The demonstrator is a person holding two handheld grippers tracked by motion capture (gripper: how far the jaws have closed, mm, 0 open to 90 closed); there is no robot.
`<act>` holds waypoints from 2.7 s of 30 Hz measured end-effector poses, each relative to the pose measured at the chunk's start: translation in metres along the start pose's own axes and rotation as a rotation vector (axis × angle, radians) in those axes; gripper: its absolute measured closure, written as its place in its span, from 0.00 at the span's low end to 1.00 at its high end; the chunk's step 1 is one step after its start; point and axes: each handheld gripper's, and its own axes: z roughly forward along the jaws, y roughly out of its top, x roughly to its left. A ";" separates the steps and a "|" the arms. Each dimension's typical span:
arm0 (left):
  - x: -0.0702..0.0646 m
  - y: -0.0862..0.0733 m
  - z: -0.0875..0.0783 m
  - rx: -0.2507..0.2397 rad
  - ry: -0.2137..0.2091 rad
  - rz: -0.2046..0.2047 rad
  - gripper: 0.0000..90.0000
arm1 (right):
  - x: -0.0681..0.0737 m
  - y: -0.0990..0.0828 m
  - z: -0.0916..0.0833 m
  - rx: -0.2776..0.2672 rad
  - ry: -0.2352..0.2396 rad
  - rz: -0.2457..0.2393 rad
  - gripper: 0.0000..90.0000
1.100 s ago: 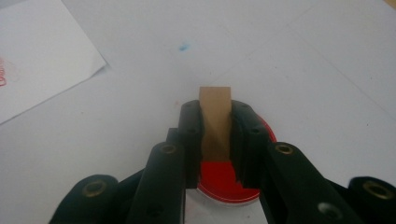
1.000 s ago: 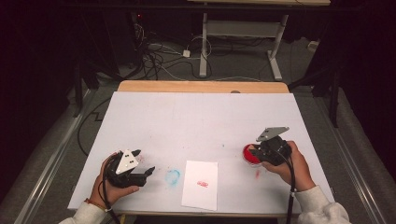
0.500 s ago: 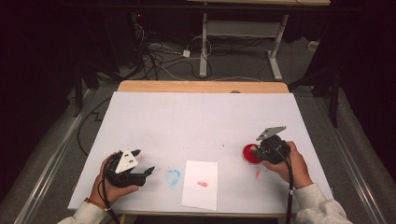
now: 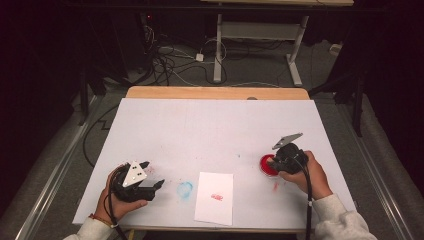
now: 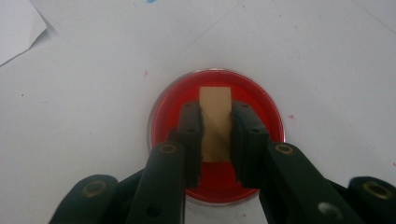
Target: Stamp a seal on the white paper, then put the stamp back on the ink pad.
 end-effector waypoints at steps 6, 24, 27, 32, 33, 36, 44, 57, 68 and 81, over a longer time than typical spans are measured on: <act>0.001 0.000 0.000 -0.002 0.000 -0.003 0.24 | 0.001 0.000 -0.001 0.000 -0.012 -0.004 0.73; 0.001 0.001 0.001 -0.003 -0.002 -0.002 0.24 | 0.014 0.004 -0.039 -0.328 -0.116 -0.058 0.38; 0.002 0.000 0.001 -0.004 -0.001 -0.007 0.24 | 0.016 0.004 -0.041 -0.373 -0.121 -0.063 0.36; 0.001 0.000 0.000 -0.004 0.002 -0.006 0.24 | 0.020 0.005 -0.042 -0.419 -0.149 -0.057 0.31; 0.001 0.000 0.000 -0.004 0.001 -0.005 0.24 | 0.021 0.005 -0.042 -0.430 -0.152 -0.058 0.31; 0.001 0.000 0.000 -0.001 0.000 -0.002 0.24 | 0.024 0.005 -0.043 -0.463 -0.171 -0.056 0.26; 0.000 0.000 0.000 -0.004 0.002 -0.007 0.24 | 0.029 0.006 -0.047 -0.534 -0.191 -0.053 0.22; -0.002 0.002 0.000 -0.004 0.004 0.008 0.24 | 0.043 0.003 -0.055 -0.583 -0.207 -0.096 0.23; -0.005 0.003 -0.003 -0.004 0.011 0.015 0.24 | 0.052 -0.010 -0.069 -0.616 -0.234 -0.130 0.23; -0.005 0.002 -0.002 0.003 0.013 0.017 0.24 | 0.053 -0.027 -0.075 -0.620 -0.264 -0.146 0.23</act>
